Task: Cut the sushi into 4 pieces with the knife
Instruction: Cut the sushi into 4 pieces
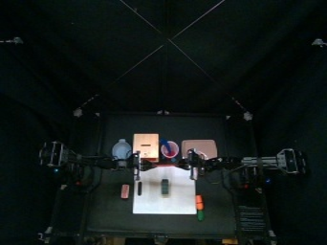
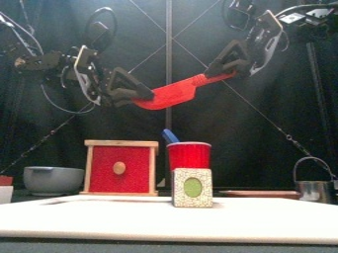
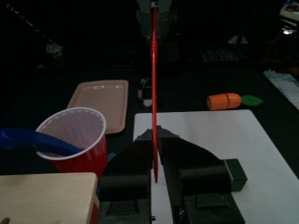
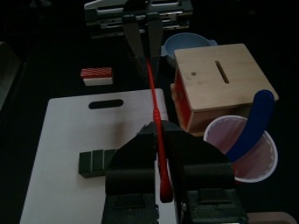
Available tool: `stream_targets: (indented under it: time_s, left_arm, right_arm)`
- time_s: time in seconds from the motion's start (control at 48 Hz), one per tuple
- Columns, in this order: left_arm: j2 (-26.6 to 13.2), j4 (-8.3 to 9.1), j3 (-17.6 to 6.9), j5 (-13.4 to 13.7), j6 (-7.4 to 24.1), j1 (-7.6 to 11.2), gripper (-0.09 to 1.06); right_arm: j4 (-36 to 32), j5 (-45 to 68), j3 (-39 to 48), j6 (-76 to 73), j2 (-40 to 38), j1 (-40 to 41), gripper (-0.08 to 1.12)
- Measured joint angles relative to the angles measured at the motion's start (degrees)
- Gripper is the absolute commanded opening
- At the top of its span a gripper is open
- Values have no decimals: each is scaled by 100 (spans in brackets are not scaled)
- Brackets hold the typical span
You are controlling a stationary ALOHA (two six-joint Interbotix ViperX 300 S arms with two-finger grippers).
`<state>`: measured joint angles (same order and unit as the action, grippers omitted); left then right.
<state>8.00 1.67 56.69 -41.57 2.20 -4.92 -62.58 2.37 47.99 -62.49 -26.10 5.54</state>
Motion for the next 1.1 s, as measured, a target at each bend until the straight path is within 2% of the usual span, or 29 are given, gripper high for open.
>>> stream_targets:
  time_s: [0.25,0.542,0.792,1.104]
  left_arm:
    - [-62,18,35,-387,9,-35,37]
    - [-369,53,26,-554,-26,-26,37]
    - [-817,35,35,-914,-35,97,36]
    - [-1099,-18,26,-993,-53,325,36]
  right_arm:
    - [246,0,105,0,0,53,17]
    - [668,-9,316,18,220,44,15]
    - [791,-132,343,9,677,9,16]
    - [826,-396,229,9,1125,-334,15]
